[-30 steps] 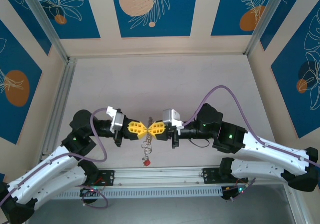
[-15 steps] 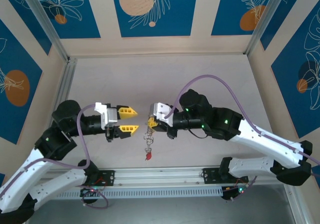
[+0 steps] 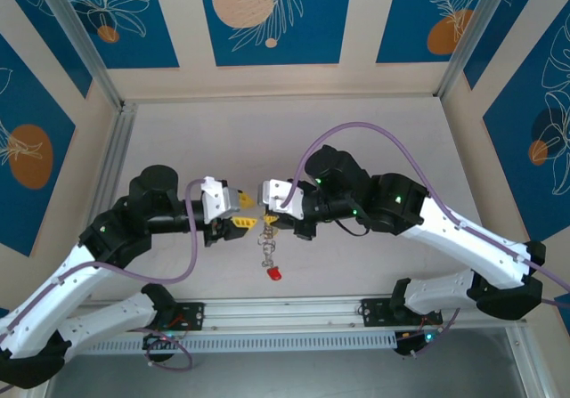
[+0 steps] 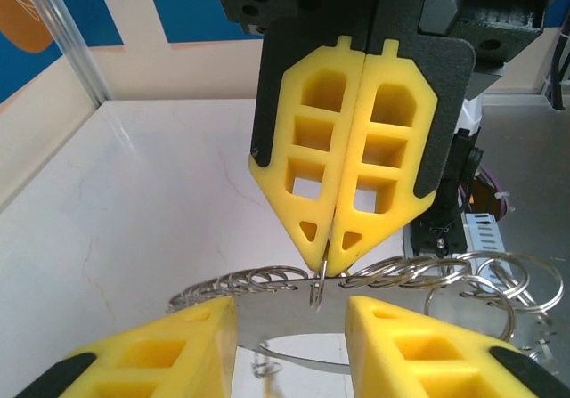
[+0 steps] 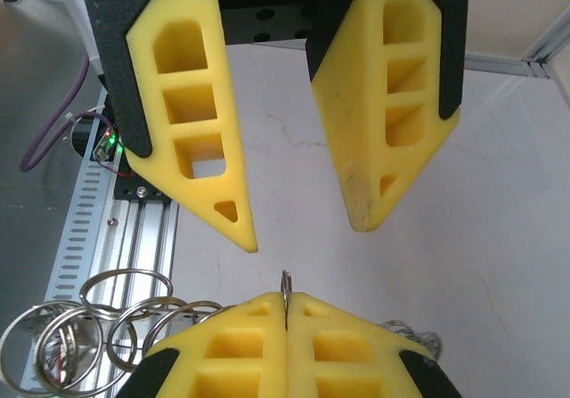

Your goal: Put the keys on the keyring

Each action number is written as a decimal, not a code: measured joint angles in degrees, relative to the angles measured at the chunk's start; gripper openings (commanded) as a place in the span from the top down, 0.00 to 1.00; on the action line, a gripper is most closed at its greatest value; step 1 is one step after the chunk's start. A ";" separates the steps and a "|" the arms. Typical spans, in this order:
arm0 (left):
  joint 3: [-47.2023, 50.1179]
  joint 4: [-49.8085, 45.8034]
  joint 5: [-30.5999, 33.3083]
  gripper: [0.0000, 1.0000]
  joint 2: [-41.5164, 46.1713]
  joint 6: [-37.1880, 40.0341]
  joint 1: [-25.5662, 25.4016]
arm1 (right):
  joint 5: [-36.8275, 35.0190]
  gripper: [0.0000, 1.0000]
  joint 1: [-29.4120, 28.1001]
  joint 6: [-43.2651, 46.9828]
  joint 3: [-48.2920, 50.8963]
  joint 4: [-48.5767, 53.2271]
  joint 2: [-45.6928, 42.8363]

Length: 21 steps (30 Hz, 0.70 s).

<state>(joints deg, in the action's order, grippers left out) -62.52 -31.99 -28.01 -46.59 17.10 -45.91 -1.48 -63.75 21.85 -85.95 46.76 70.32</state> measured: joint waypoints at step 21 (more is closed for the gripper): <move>3.52 3.61 -1.84 1.00 -1.09 -0.96 -1.29 | -0.50 1.00 -0.37 0.26 -0.33 0.33 0.87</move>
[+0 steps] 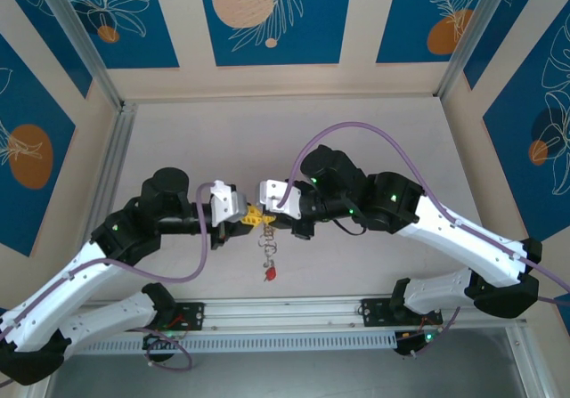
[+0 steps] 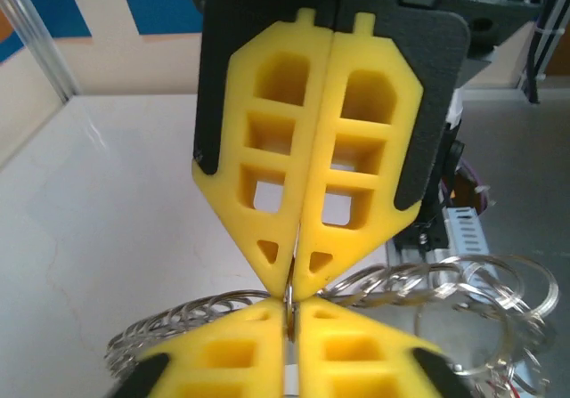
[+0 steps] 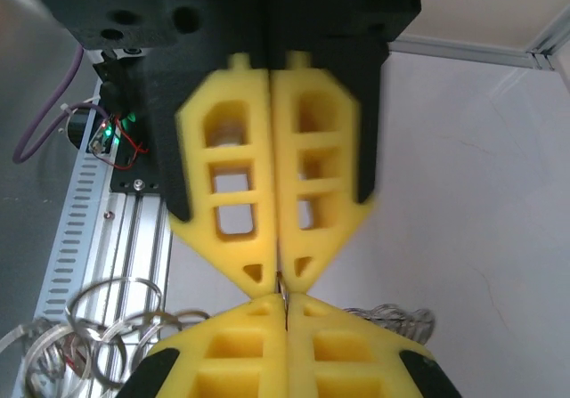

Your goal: Put the keys on the keyring

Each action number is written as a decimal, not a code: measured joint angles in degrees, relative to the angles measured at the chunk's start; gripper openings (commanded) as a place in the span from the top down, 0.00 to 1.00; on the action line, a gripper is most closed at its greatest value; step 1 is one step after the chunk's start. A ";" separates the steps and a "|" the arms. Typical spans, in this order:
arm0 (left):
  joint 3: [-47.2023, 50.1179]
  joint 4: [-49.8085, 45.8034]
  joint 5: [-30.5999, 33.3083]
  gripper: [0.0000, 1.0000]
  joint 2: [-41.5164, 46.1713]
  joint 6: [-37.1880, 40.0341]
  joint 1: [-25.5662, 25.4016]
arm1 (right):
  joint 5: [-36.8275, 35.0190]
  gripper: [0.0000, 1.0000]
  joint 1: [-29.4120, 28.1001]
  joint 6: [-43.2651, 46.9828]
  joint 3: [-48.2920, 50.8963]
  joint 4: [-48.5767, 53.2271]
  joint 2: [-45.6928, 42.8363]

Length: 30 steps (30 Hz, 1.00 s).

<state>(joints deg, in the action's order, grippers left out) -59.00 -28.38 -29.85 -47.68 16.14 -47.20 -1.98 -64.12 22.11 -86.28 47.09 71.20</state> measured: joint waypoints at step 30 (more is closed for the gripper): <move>15.26 22.88 -5.84 1.00 10.54 -8.90 -0.09 | 7.23 0.74 1.92 -5.86 10.51 -11.58 -7.65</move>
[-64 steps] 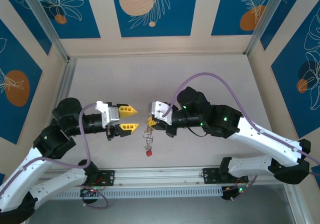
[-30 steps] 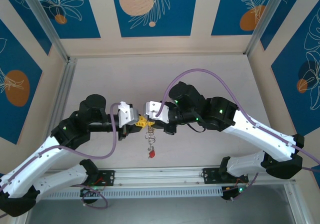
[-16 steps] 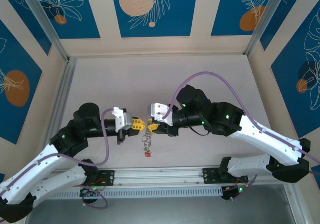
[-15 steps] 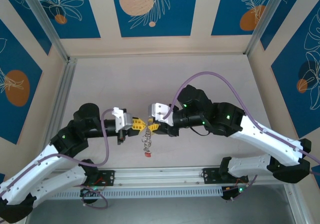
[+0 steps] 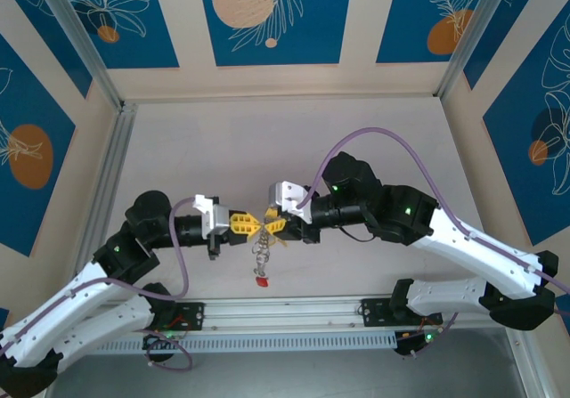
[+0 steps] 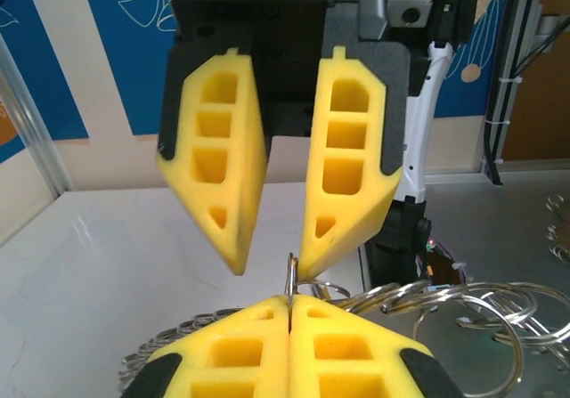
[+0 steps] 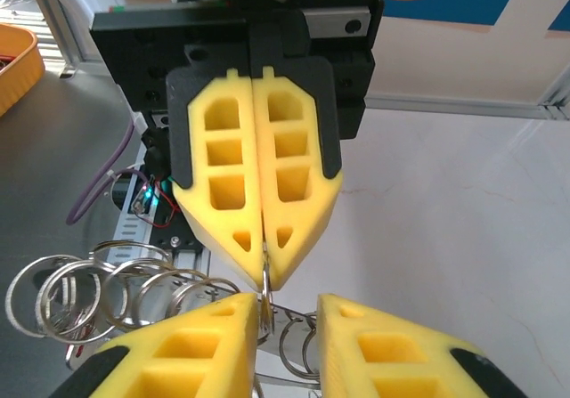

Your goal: Put the keys on the keyring

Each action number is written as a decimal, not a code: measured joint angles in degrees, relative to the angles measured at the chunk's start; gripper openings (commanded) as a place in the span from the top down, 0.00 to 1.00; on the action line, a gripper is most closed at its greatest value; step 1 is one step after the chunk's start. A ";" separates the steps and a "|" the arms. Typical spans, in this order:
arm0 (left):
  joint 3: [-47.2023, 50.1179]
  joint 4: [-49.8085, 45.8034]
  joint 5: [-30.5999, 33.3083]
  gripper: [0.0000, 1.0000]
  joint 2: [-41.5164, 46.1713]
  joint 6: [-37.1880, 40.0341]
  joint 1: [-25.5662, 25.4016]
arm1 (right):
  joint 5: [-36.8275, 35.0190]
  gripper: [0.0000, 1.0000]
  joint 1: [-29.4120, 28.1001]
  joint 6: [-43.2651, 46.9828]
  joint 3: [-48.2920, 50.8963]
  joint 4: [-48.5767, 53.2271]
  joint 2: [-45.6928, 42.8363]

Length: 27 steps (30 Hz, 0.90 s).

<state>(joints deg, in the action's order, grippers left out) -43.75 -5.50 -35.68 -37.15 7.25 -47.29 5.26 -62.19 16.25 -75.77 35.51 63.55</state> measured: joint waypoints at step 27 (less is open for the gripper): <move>-17.16 -16.79 8.55 0.71 -6.71 6.56 -0.02 | -6.62 1.00 0.70 2.34 -4.83 6.34 4.00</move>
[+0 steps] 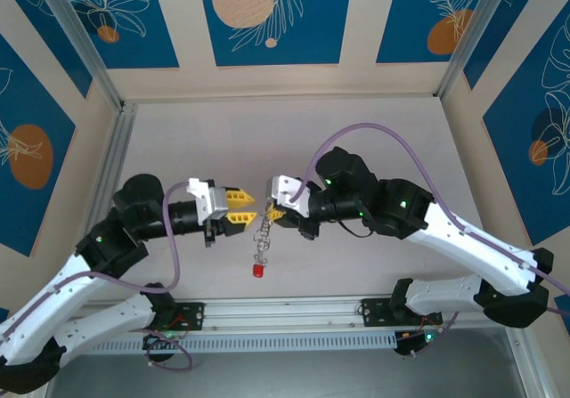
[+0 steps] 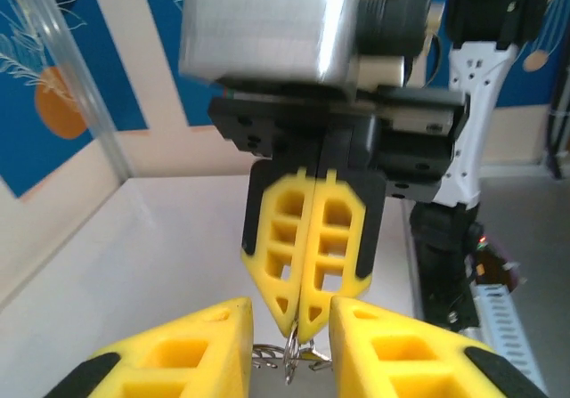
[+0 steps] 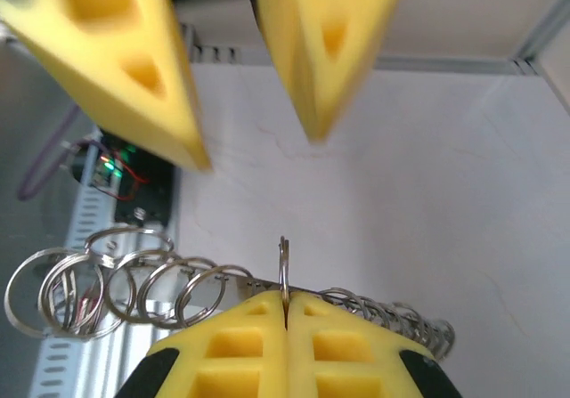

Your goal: Put the keys on the keyring

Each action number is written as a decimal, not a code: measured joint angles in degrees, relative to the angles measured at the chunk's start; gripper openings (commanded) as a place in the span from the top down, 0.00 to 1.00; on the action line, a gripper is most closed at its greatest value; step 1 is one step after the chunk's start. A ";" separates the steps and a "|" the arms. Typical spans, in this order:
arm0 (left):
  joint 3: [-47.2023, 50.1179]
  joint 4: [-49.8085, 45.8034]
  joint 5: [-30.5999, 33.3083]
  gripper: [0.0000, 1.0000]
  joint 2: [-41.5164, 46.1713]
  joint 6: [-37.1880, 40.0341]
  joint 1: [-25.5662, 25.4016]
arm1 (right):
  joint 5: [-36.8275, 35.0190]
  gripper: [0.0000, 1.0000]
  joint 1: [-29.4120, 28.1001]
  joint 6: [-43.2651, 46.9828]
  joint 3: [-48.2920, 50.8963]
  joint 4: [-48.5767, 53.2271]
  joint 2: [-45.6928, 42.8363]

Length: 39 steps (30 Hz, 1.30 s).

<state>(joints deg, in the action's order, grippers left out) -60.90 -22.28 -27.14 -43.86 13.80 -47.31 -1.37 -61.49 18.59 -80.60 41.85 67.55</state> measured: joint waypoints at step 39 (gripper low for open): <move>8.87 2.23 -3.98 1.00 1.55 -0.31 -0.24 | 0.37 0.88 -2.93 1.88 -1.14 1.84 0.48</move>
<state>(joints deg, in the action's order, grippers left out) -52.03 -20.05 -31.11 -42.30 13.50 -47.55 -0.99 -64.42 20.47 -81.73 43.68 68.03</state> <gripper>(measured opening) 0.050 0.117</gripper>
